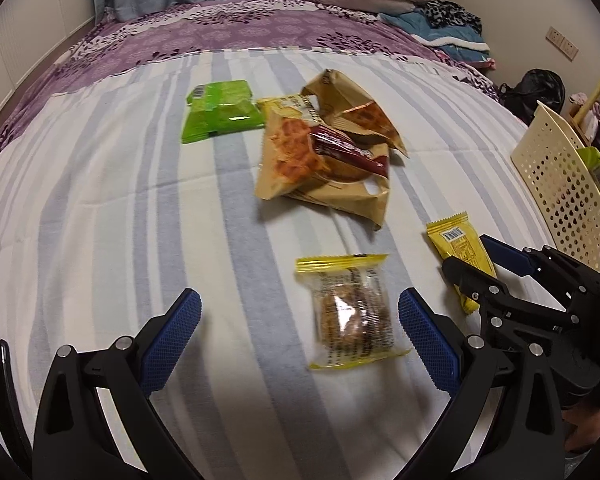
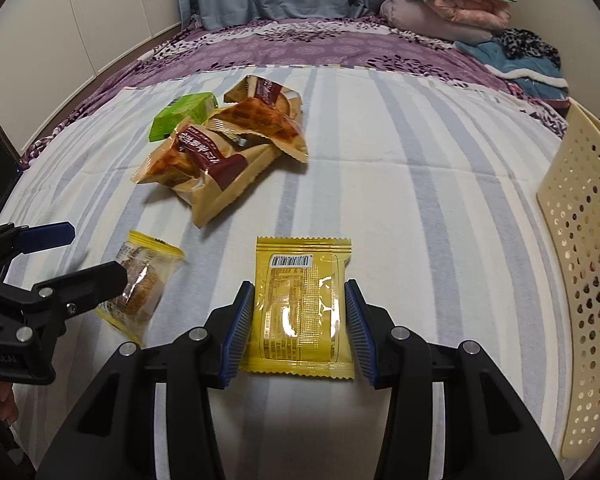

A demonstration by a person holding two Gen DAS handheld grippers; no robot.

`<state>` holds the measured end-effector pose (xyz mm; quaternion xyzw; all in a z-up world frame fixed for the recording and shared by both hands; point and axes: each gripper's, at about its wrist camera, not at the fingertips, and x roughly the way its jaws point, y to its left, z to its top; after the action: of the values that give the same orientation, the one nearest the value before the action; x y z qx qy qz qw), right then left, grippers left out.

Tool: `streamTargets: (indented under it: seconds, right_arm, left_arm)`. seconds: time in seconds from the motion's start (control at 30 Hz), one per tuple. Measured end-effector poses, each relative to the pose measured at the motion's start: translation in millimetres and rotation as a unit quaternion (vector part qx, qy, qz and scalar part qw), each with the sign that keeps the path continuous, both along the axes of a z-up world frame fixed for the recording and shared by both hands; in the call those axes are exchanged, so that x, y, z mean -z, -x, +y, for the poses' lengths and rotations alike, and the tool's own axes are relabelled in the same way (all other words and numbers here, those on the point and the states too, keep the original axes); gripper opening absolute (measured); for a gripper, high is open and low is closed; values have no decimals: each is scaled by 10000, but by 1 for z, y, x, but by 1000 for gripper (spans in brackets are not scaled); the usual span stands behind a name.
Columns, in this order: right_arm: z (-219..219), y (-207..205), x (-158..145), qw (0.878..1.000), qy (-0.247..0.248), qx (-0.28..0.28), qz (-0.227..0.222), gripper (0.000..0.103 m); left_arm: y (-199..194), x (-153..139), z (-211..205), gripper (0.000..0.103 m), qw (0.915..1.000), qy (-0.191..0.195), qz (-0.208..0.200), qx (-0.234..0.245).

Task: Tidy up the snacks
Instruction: 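Grasp the yellow biscuit packet with the right gripper while the left grasps the clear cake packet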

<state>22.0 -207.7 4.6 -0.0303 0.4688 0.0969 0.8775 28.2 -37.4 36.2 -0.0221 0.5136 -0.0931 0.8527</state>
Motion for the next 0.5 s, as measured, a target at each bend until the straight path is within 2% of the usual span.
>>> streamTargets:
  seconds: [0.17,0.3,0.4,0.47,0.5]
  right_arm:
    - [-4,2,1,10000,-6,5,-24,46]
    - [-4,2,1,10000,-20,10,-28,46]
    - [-3,3,1,10000,-39,9,-33,46]
    - [-4,3,0,10000,-57,14,-39,46]
    - [-4,3,0,10000,-80,19,-44,46]
  left_arm:
    - [-1,7,-14,99,9999,-12,-21,114]
    - [0,16,-26,73,9996,-124,33,270]
    - [4,17,-28,68,9990,-264,-84,349]
    - [6,15,-28,55,9988,-190,-120,430]
    - [7,13,-28,44,9989,-118,-111,447]
